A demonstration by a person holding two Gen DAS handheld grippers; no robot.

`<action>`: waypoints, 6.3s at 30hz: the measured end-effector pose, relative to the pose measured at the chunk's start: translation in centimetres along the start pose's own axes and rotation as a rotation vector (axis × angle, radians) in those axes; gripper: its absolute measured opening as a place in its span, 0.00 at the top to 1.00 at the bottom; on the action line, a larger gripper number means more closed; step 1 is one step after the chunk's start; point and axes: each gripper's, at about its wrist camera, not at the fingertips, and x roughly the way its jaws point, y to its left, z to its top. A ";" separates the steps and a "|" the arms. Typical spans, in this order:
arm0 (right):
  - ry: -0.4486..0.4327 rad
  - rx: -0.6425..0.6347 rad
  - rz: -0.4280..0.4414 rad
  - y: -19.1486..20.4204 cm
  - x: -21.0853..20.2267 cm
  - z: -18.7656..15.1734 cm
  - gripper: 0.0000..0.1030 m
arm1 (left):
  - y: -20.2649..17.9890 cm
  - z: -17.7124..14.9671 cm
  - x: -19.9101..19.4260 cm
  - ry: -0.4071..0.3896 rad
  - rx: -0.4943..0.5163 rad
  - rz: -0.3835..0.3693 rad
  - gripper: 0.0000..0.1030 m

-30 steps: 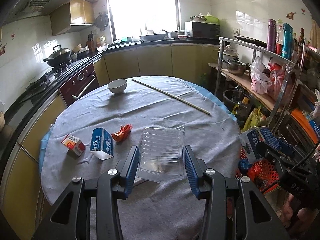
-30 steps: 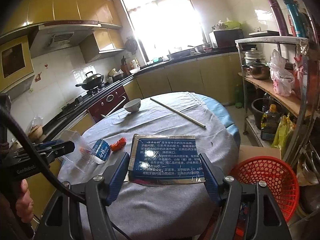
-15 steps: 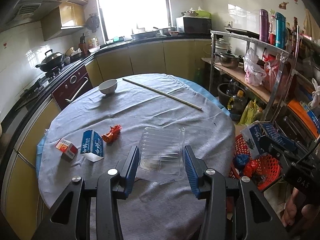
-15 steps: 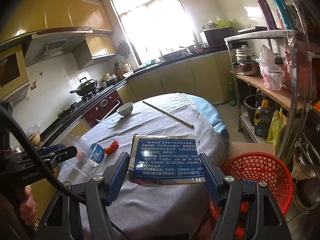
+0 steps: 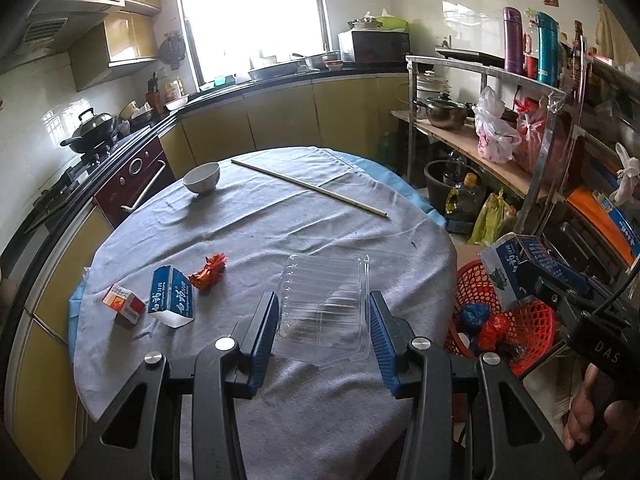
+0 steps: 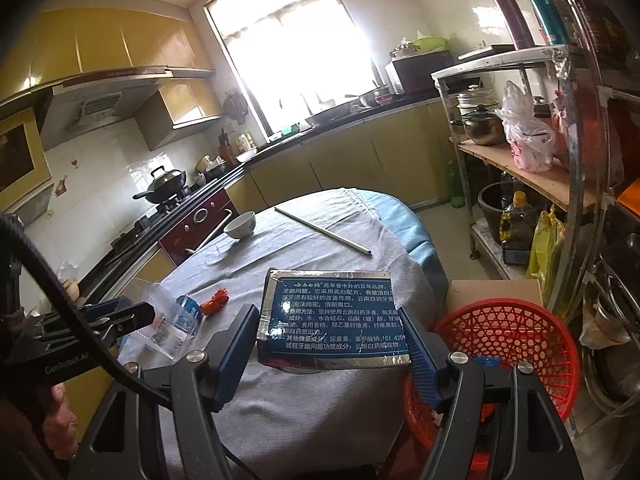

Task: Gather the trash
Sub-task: 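Carry the tray and the toothpaste box toward the red basket with both tools, then open both tools over the red basket to drop the tray and box, then move both open tools back over the table, then grasp the white medicine envelope with the left tool while the right tool reaches for the orange wrapper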

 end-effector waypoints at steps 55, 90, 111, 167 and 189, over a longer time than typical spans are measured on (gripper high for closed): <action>-0.041 0.264 -0.086 -12.9 -2.4 -0.7 0.29 | -11.4 1.1 4.1 0.042 0.164 -0.191 0.54; 0.023 0.444 -0.032 -17.2 -1.5 -2.2 0.24 | -9.1 -4.0 4.7 0.120 0.202 -0.208 0.40; 0.210 0.229 0.051 -6.6 4.7 -3.2 0.24 | 12.0 -8.4 4.0 0.123 -0.257 0.046 0.39; 0.600 0.022 0.224 17.3 31.5 1.7 0.25 | 18.2 -11.5 12.4 0.132 0.047 -0.273 0.75; 0.694 -0.026 0.084 22.2 41.2 -0.7 0.71 | 22.2 -11.4 12.3 0.155 -0.100 -0.298 0.33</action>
